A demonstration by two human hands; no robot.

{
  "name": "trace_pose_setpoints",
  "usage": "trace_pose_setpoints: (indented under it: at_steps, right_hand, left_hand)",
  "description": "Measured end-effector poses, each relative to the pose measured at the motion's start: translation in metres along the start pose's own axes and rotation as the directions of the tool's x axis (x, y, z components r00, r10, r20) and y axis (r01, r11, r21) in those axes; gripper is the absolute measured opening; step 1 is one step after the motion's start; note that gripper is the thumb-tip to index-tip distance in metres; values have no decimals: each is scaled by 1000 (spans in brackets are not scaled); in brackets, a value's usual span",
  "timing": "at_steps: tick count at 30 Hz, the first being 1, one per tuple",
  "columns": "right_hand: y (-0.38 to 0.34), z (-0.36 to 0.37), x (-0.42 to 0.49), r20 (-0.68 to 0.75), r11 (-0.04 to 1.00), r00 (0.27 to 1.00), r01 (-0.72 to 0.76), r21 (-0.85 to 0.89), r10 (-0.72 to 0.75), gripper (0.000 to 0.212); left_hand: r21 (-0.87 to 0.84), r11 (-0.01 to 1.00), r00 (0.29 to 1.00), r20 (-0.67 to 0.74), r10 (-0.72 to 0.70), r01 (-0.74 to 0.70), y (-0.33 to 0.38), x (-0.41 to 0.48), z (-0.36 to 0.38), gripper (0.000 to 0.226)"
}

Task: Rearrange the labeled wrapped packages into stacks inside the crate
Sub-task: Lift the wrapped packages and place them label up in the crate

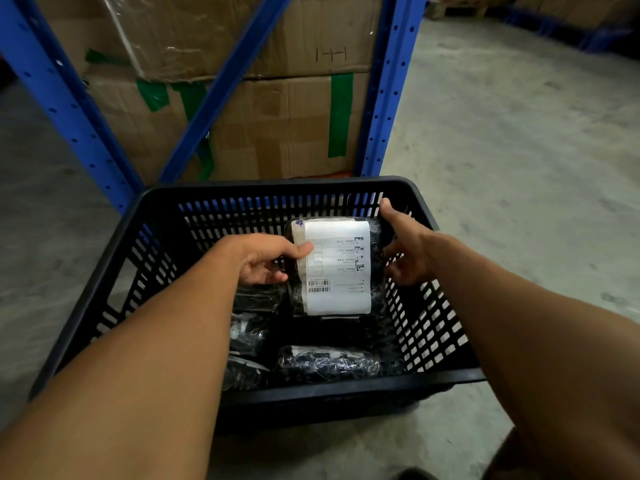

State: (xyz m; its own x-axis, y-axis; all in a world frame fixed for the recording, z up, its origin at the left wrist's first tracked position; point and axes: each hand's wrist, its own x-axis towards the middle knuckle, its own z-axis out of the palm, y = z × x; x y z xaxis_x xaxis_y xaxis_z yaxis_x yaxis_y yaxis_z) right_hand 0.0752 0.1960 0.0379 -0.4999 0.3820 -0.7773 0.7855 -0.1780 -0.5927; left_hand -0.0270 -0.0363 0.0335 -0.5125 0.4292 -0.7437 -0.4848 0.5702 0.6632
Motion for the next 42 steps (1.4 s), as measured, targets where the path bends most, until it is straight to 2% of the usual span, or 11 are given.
trace_pose_setpoints:
  at_steps: [4,8,10,14,16,20,25,31,34,37,42]
  right_hand:
    - [8,4,2,1,978,1000,16,-210,-16,110]
    - [13,13,3,288,985,955,115,-126,-74,72]
    - [7,12,1,300,973,936,215,-81,-182,57]
    - [-22,8,-17,219,867,915,393,-305,-338,63]
    - [-37,16,-28,277,752,900,434,-496,-336,68]
    - [-53,32,-38,282,619,889,455,-640,-362,63]
    - [-44,27,-25,-1,775,832,517,-363,-555,101]
    - [6,40,-8,25,954,961,275,-120,-274,114]
    - [16,37,-3,123,976,968,217,32,-219,87]
    - [24,36,2,122,975,971,215,-56,-207,93]
    - [28,35,23,72,979,989,136,-153,-126,75]
  left_hand:
    - [72,997,988,-155,16,-5,-5,7,7,73]
    - [-72,997,980,-200,-9,-6,-8,10,8,63]
    - [-117,993,990,-141,-21,5,-6,5,4,58]
    - [300,937,895,-347,281,-178,9,0,-9,106]
    - [470,833,879,-213,428,-292,23,-7,-4,125]
    - [624,724,936,34,351,-294,33,-13,11,87]
    - [234,915,920,-143,366,-328,2,4,6,44]
    - [-439,863,968,-133,212,-250,-23,19,24,70]
    - [-339,925,984,-99,146,-171,-22,19,27,75]
    - [-126,988,991,-113,77,-91,-25,22,26,76]
    - [-125,989,991,-122,60,-76,-34,36,44,50]
